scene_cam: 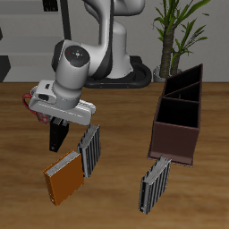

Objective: Place the black book into the left desk caddy's left compartment

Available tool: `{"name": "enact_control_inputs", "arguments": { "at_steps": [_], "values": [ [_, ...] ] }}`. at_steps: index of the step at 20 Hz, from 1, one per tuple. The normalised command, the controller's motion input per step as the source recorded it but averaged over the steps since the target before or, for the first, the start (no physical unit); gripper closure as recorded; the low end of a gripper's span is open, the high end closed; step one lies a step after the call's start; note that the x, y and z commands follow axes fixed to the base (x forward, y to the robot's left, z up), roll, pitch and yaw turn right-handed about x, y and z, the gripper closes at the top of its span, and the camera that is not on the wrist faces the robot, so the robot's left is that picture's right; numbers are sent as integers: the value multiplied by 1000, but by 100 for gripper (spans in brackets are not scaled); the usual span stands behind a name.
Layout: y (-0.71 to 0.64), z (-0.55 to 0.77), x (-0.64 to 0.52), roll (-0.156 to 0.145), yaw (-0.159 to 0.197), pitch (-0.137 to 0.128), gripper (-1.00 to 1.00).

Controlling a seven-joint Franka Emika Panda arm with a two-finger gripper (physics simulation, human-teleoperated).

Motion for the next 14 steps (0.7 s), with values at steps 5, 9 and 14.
{"name": "enact_control_inputs", "arguments": {
  "at_steps": [5, 9, 14],
  "values": [
    [161, 198, 10, 10, -18, -9, 100],
    [312, 364, -104, -2, -44, -12, 100],
    [467, 423, -243, -7, -54, -26, 100]
  ]
}}
